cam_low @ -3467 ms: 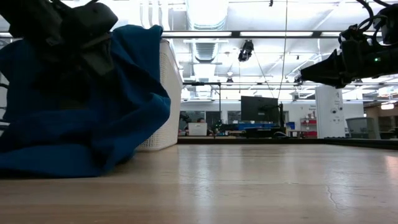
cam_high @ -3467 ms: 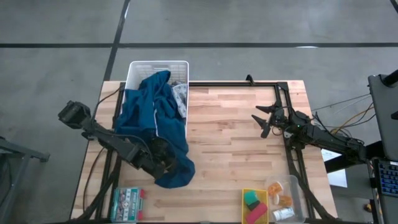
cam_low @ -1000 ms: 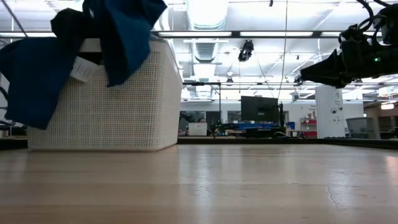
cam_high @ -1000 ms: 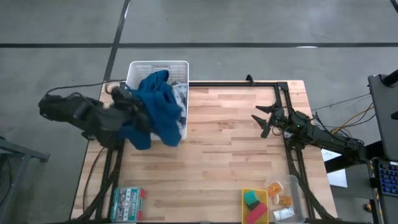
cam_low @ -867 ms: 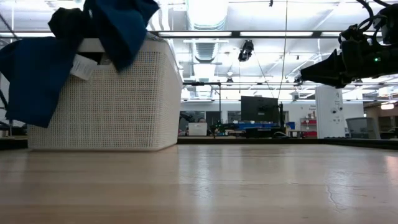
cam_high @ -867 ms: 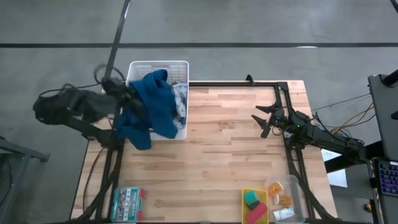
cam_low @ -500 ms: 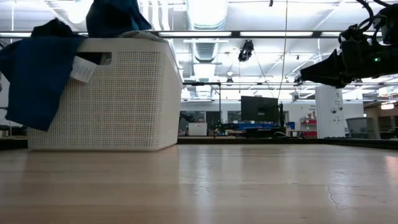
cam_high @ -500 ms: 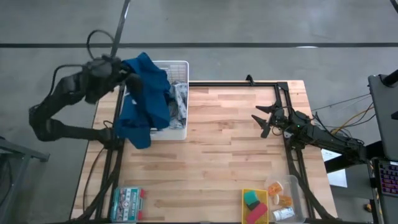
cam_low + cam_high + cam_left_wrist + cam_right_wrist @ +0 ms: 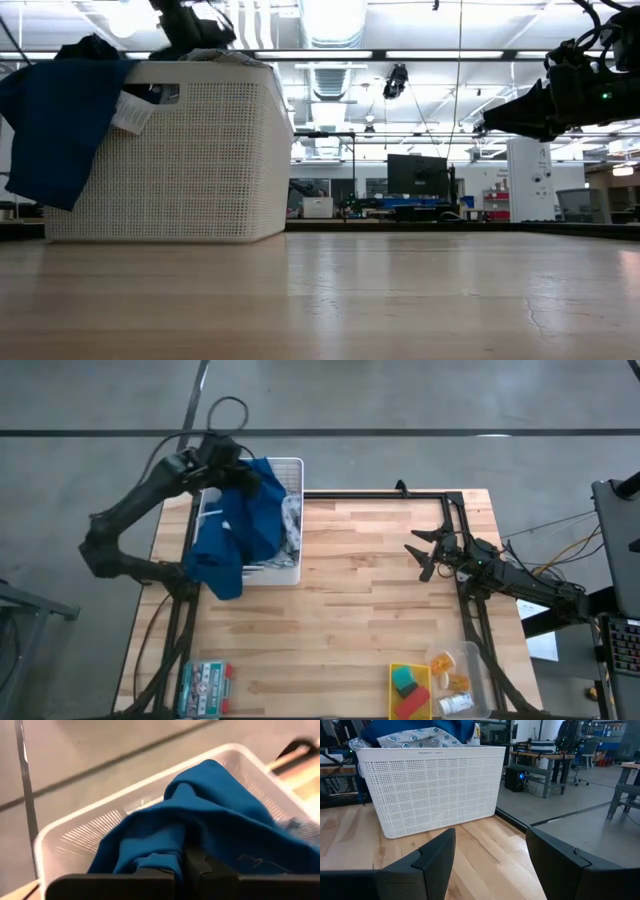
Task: Pick & Place Medicine items
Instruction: Put the blue patient gown into the white laundry bin
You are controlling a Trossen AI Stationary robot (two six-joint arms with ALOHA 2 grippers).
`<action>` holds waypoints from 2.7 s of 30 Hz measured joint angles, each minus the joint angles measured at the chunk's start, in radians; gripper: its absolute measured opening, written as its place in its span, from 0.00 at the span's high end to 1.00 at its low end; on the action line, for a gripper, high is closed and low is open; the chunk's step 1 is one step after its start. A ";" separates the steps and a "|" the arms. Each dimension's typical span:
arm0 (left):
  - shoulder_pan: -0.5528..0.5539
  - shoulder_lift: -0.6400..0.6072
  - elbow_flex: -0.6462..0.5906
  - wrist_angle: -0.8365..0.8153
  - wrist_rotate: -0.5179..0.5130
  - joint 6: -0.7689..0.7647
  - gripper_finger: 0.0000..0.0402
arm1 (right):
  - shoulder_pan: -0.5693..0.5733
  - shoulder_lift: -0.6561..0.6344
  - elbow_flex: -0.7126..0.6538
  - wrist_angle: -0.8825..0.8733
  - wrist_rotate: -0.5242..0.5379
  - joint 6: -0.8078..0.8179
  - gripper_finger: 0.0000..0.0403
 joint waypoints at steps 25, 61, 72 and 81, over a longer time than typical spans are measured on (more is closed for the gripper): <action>0.002 0.154 -0.272 0.016 0.121 -0.114 0.98 | 0.000 0.000 0.000 0.000 0.000 0.000 0.41; -0.023 -0.165 -0.126 0.035 0.193 -0.102 0.21 | 0.000 0.000 0.000 0.000 0.000 0.000 0.41; -0.199 -0.259 -0.104 0.035 -0.054 -0.106 0.22 | 0.000 0.000 0.000 0.000 0.000 0.000 0.41; -0.200 -0.171 -0.093 -0.109 -0.006 -0.317 0.21 | 0.000 0.000 0.000 0.000 0.000 0.000 0.41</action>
